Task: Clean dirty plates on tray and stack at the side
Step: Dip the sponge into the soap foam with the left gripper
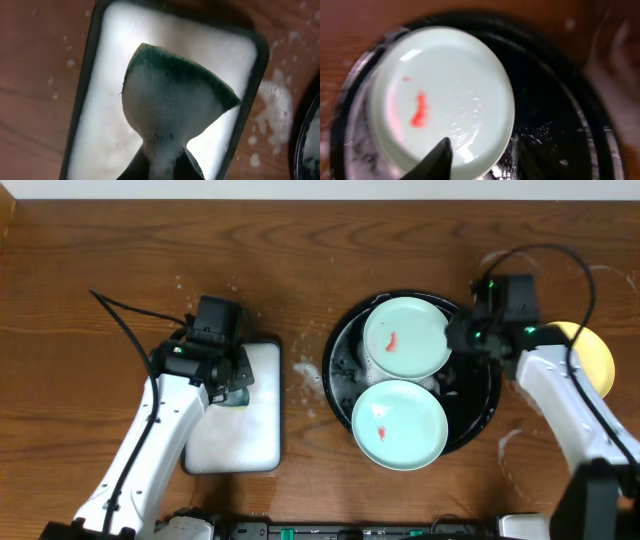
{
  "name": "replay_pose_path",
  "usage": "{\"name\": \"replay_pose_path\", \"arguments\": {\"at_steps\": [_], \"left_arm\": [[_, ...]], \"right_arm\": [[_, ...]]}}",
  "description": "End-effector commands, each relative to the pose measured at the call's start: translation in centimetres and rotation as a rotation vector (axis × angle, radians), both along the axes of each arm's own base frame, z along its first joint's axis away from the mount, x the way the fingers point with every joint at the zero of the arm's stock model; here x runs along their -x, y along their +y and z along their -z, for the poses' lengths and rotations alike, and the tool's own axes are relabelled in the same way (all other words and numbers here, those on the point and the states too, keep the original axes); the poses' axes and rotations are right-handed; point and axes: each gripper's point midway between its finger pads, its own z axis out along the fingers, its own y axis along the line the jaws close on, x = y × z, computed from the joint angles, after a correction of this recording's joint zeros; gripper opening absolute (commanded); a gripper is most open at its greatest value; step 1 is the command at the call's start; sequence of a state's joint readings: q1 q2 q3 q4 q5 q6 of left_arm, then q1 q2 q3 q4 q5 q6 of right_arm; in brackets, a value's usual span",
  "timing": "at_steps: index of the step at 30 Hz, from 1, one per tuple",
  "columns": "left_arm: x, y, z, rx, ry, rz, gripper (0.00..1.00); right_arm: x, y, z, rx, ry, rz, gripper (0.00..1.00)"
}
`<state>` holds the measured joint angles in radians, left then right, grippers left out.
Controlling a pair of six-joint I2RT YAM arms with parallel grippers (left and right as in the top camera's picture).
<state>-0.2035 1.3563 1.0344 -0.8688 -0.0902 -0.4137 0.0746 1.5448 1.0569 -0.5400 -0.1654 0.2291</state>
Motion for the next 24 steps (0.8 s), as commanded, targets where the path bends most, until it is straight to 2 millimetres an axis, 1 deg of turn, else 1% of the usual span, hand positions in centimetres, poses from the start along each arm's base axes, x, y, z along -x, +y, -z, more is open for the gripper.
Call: {"name": "replay_pose_path", "arguments": {"at_steps": [1,4,11,15,16,18,19,21,24], "left_arm": [[0.1,0.6,3.1,-0.036,0.054,-0.003,0.08],[-0.2,0.5,6.0,-0.042,0.088,-0.002,0.07],[-0.8,0.4,11.3,-0.062,0.189,0.0,0.07],[-0.2,0.5,14.1,-0.078,0.266,0.001,0.07],[0.0,0.5,14.6,-0.081,0.281,0.002,0.07],[0.3,0.6,14.9,-0.084,0.297,0.003,0.07],[0.1,0.6,14.6,-0.083,0.293,0.003,0.07],[-0.5,0.5,13.4,-0.077,0.279,0.008,0.07],[-1.7,0.2,10.2,-0.065,0.235,0.014,0.07]], "right_arm": [[0.1,0.8,-2.7,0.006,-0.055,-0.091,0.41],[0.6,1.2,-3.1,-0.013,-0.054,-0.104,0.42],[1.1,1.2,-2.9,-0.016,-0.032,-0.107,0.42],[1.2,1.2,-2.8,-0.016,-0.029,-0.107,0.42],[1.2,1.2,-2.8,-0.016,-0.026,-0.107,0.42],[1.3,1.2,-2.8,-0.016,-0.023,-0.107,0.42],[1.3,1.2,-2.8,-0.016,-0.023,-0.107,0.42],[1.3,1.2,-2.8,-0.016,-0.023,-0.107,0.42],[1.3,1.2,-2.8,-0.016,-0.023,-0.107,0.42]]}}
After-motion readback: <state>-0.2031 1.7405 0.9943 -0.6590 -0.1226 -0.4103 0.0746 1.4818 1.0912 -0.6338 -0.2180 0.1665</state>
